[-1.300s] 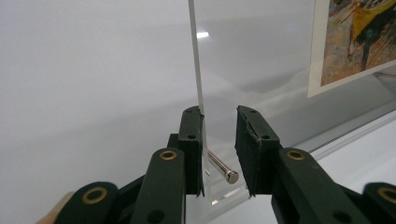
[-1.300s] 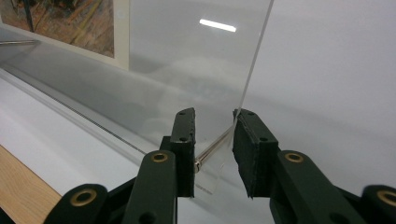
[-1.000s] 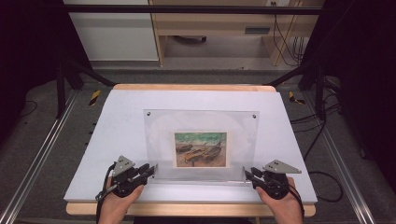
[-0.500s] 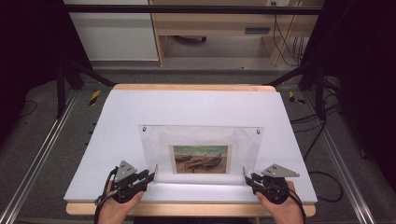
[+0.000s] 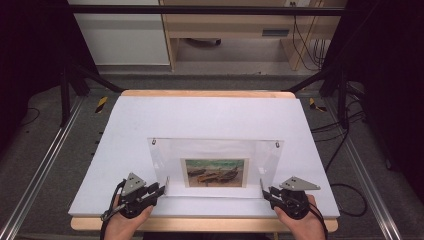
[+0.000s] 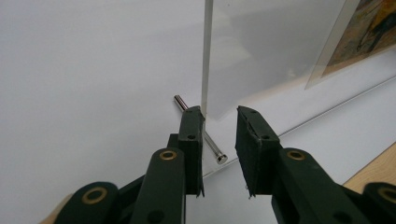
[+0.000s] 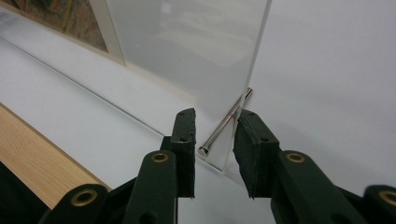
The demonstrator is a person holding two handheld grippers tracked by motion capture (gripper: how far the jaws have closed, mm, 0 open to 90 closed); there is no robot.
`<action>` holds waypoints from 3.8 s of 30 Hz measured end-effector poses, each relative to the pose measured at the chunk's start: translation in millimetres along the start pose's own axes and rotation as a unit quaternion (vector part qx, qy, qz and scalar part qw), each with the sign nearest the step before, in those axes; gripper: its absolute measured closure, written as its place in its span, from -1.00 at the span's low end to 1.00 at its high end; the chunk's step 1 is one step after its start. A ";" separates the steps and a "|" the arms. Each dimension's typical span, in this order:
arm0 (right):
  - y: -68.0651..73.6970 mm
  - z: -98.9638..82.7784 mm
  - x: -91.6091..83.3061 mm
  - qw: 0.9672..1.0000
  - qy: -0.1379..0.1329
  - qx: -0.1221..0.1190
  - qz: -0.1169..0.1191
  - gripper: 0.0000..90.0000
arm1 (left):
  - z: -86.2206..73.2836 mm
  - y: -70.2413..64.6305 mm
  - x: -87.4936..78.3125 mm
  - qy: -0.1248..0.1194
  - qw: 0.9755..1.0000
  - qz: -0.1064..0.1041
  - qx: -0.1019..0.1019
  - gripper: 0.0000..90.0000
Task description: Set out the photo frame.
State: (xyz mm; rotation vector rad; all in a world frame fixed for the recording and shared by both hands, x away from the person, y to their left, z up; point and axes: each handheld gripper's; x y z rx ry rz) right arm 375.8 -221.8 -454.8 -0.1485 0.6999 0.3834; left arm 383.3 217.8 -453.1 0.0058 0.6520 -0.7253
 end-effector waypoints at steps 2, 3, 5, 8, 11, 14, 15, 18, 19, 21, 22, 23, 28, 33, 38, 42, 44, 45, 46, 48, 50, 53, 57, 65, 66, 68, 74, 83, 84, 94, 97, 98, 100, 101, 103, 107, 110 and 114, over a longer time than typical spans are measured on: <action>-0.3 -0.2 0.2 1.000 -0.001 -0.002 0.000 0.55 | 0.1 0.2 -0.1 0.000 1.000 -0.001 0.000 0.58; -0.3 -0.2 0.2 1.000 -0.001 -0.002 0.000 0.55 | 0.1 0.2 -0.1 0.000 1.000 -0.001 0.000 0.58; -0.3 -0.2 0.2 1.000 -0.001 -0.002 0.000 0.55 | 0.1 0.5 -0.1 0.001 1.000 -0.002 0.000 0.58; -0.1 -0.1 0.0 1.000 0.000 0.000 0.001 0.55 | 0.2 0.8 -0.2 0.001 1.000 -0.002 0.001 0.58; -0.1 -0.1 0.0 1.000 0.000 0.000 0.000 0.55 | 0.2 0.9 -0.2 0.001 1.000 -0.003 0.001 0.58; -0.1 -0.1 0.0 1.000 0.000 0.000 0.001 0.55 | 0.3 1.0 -0.3 0.002 1.000 -0.003 0.001 0.58; -0.1 -0.2 0.0 1.000 0.000 0.000 0.001 0.55 | 0.4 1.1 -0.4 0.002 1.000 -0.004 0.001 0.58; -0.6 -0.2 0.1 1.000 -0.001 -0.001 0.002 0.54 | 0.2 1.7 -0.3 0.002 1.000 -0.006 -0.003 0.58; -0.6 -0.2 0.1 1.000 -0.001 -0.001 0.002 0.54 | 0.2 1.7 -0.3 0.002 1.000 -0.006 -0.003 0.57; -0.7 -0.1 0.0 1.000 -0.002 0.002 0.003 0.51 | 0.0 1.0 0.4 0.006 1.000 -0.003 -0.002 0.51; -1.0 0.1 -0.2 1.000 -0.003 0.002 0.005 0.48 | 0.0 0.6 0.7 0.007 1.000 -0.003 -0.003 0.47; -0.9 0.4 -0.5 1.000 -0.006 0.004 0.005 0.45 | 0.1 0.3 0.7 0.005 1.000 -0.003 -0.003 0.43; -0.5 0.2 -1.4 1.000 -0.012 -0.001 0.001 0.03 | 1.2 4.5 -2.5 -0.002 1.000 0.003 -0.004 0.15; -4.2 -1.0 -3.7 1.000 -0.018 -0.007 -0.007 -0.29 | 2.4 8.0 -6.3 -0.004 1.000 0.006 -0.005 -0.07; -16.7 -6.1 -14.0 0.999 -0.032 0.002 -0.021 -0.44 | 5.4 15.4 -12.8 -0.001 1.000 -0.005 0.005 -0.43; -24.5 -8.8 -19.1 0.999 -0.043 0.010 -0.030 -0.49 | 4.9 23.4 -19.1 -0.011 1.000 -0.016 0.004 -0.54; -31.4 -10.8 -22.5 0.998 -0.048 0.019 -0.045 -0.54 | 5.5 27.8 -22.0 -0.016 1.000 -0.012 0.000 -0.61; -31.4 -10.8 -22.5 0.998 -0.048 0.019 -0.045 -0.54 | 5.5 27.8 -22.0 -0.016 1.000 -0.012 0.000 -0.62; -32.2 -11.0 -22.8 0.997 -0.049 0.021 -0.048 -0.56 | 5.6 29.9 -23.1 -0.017 1.000 -0.006 0.001 -0.62; -37.2 -10.7 -22.5 0.996 -0.052 0.031 -0.060 -0.64 | 5.7 33.0 -24.5 -0.018 1.000 0.001 0.001 -0.68; -37.7 -10.6 -22.0 0.996 -0.053 0.034 -0.063 -0.65 | 5.8 34.0 -24.8 -0.020 1.000 0.006 0.002 -0.69; -41.4 -8.0 -18.5 0.995 -0.054 0.041 -0.075 -0.69 | 7.0 35.9 -25.9 -0.024 1.000 0.013 0.009 -0.73; -49.3 0.9 -12.8 0.993 -0.060 0.040 -0.094 -0.75 | 9.6 40.0 -26.5 -0.023 0.999 0.026 0.016 -0.77; -64.5 17.0 4.3 0.992 -0.048 0.035 -0.110 -0.78 | 15.6 63.0 -14.2 -0.006 0.998 0.056 0.006 -0.81; -67.7 19.2 7.4 0.992 -0.045 0.033 -0.114 -0.78 | 16.5 64.8 -12.9 -0.007 0.998 0.057 0.004 -0.81; -71.8 22.8 11.1 0.991 -0.041 0.033 -0.120 -0.77 | 20.2 69.1 -9.7 -0.007 0.998 0.057 0.000 -0.81; -84.7 40.2 24.3 0.990 -0.037 0.037 -0.130 -0.69 | 34.5 78.4 0.3 -0.004 0.998 0.066 0.003 -0.81; -87.7 47.3 39.2 0.990 -0.043 0.040 -0.132 -0.68 | 44.9 92.3 13.4 -0.013 0.996 0.085 -0.007 -0.81; -87.8 47.2 41.2 0.989 -0.043 0.042 -0.133 -0.68 | 44.5 93.4 14.7 -0.012 0.996 0.089 -0.004 -0.81; -93.7 37.6 52.8 0.988 -0.027 0.052 -0.140 -0.70 | 33.0 102.4 18.4 -0.001 0.993 0.117 0.010 -0.81; -94.1 32.2 55.5 0.989 -0.019 0.055 -0.139 -0.72 | 30.2 103.6 18.3 0.007 0.993 0.121 0.011 -0.81; -94.1 32.2 55.5 0.989 -0.019 0.055 -0.139 -0.72 | 29.5 103.7 18.1 0.009 0.992 0.123 0.012 -0.81; -94.5 29.4 56.4 0.989 -0.015 0.054 -0.137 -0.74 | 28.4 104.3 17.1 0.016 0.992 0.126 0.014 -0.81; -94.8 28.7 56.9 0.989 -0.015 0.054 -0.137 -0.75 | 27.8 104.4 16.9 0.017 0.992 0.126 0.012 -0.81; -94.7 26.3 56.8 0.989 -0.008 0.064 -0.136 -0.77 | 25.5 105.1 15.0 0.028 0.991 0.128 0.010 -0.81; -93.9 21.8 54.3 0.988 -0.001 0.071 -0.134 -0.78 | 22.2 106.6 9.1 0.026 0.992 0.125 -0.008 -0.81; -91.8 18.3 50.0 0.988 0.000 0.068 -0.137 -0.78 | 19.9 105.3 3.1 0.016 0.993 0.120 -0.011 -0.82; -89.2 14.4 44.0 0.988 -0.001 0.072 -0.139 -0.77 | 19.0 103.3 -1.2 0.010 0.994 0.108 -0.007 -0.82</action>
Point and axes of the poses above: each handheld gripper's, and its own axes: x roughly forward along the jaws, z roughly out of its top, y roughly to its left, and after that the axes turned 9 degrees about -z, right-handed
